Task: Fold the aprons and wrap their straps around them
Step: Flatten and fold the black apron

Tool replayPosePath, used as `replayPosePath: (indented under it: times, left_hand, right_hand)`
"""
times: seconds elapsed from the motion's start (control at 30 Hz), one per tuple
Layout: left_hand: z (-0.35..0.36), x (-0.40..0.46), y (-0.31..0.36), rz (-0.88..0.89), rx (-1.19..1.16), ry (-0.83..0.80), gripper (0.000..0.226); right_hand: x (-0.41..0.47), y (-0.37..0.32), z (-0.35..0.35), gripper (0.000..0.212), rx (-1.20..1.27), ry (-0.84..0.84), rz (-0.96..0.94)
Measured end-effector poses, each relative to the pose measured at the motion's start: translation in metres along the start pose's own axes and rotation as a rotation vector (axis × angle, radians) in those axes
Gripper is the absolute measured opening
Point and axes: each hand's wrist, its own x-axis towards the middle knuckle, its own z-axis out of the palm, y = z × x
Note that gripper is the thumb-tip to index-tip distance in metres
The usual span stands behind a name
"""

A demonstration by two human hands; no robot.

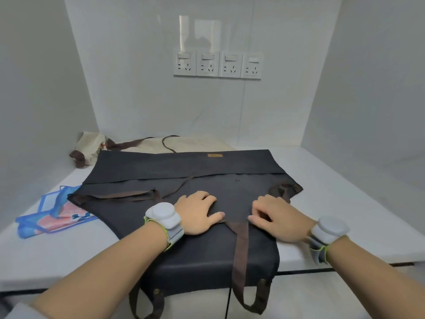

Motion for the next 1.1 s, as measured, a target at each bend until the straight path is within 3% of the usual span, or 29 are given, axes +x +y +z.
replayPosePath:
  times: [0.07,0.17,0.33,0.53,0.67,0.87,1.0,1.1]
  left_hand:
    - [-0.002,-0.010,0.000,0.063,-0.009,0.089,0.058]
    - [-0.005,-0.037,0.003,0.225,-0.056,0.247,0.048]
    - [0.002,-0.109,-0.005,0.397,-0.016,0.222,0.042]
    - [0.010,-0.124,-0.021,0.450,0.019,0.213,0.023]
    - [-0.003,-0.119,-0.023,0.369,-0.079,0.190,0.016]
    - [-0.047,-0.071,-0.045,0.149,-0.077,0.188,0.013]
    - [-0.065,-0.024,-0.068,-0.016,0.044,0.105,0.030]
    - [-0.056,-0.012,-0.083,-0.011,0.175,0.125,0.037]
  right_hand:
    - [-0.013,-0.009,-0.001,0.019,0.007,0.034,-0.085]
    - [-0.026,-0.028,-0.003,0.028,0.072,0.007,-0.198]
    - [-0.039,-0.062,0.011,0.048,0.035,-0.059,-0.325]
    - [-0.039,-0.058,0.012,0.019,0.089,-0.008,-0.357]
    - [-0.026,-0.060,0.005,0.017,0.097,-0.025,-0.306]
    - [0.028,-0.045,-0.019,0.014,0.223,0.086,-0.061]
    - [0.086,-0.026,-0.024,0.007,0.180,0.131,0.100]
    - [0.111,-0.010,-0.017,0.017,0.147,0.091,0.151]
